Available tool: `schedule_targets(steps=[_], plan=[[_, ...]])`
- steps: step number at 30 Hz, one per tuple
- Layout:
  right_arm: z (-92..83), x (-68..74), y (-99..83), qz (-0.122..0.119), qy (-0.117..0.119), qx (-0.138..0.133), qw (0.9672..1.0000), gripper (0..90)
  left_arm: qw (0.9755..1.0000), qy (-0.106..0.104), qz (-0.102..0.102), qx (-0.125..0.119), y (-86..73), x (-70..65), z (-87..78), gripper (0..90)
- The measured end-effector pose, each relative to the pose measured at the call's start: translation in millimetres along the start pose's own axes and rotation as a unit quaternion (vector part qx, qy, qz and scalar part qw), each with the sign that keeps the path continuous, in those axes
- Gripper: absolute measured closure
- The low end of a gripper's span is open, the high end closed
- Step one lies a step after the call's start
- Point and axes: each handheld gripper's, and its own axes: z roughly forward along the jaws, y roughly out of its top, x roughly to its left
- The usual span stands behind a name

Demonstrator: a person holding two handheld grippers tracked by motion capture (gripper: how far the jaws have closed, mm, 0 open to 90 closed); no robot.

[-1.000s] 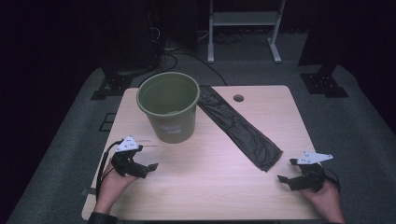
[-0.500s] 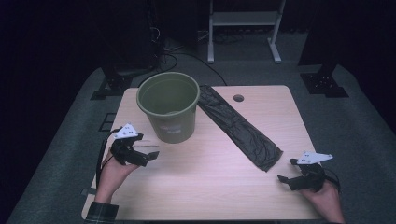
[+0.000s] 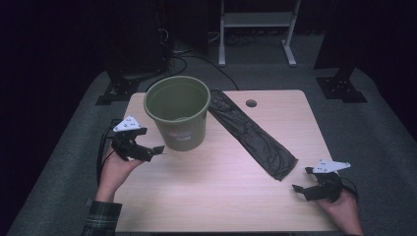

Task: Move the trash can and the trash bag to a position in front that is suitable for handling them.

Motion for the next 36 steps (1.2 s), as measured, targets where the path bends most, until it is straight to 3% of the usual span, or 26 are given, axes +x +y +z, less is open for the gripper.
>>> schedule_targets(steps=[9,19,24,36], plan=[[0.0,0.0,0.0,0.0,0.0,0.0,1.0,9.9,1.0,0.0,-0.001,-0.008,17.9,9.3,-11.6,0.0],[0.1,-0.1,0.0,0.0,-0.001,-0.001,1.0,9.9,0.9997,0.006,-0.001,-0.024,47.5,28.2,-19.1,0.0],[0.1,0.0,0.0,0.001,0.0,0.0,1.0,9.9,0.9995,0.0,-0.004,-0.032,57.1,39.0,-15.3,0.0],[0.1,-0.1,0.0,0.0,-0.001,0.0,1.0,9.9,0.9994,0.017,-0.011,-0.028,69.1,71.4,4.2,0.0]])
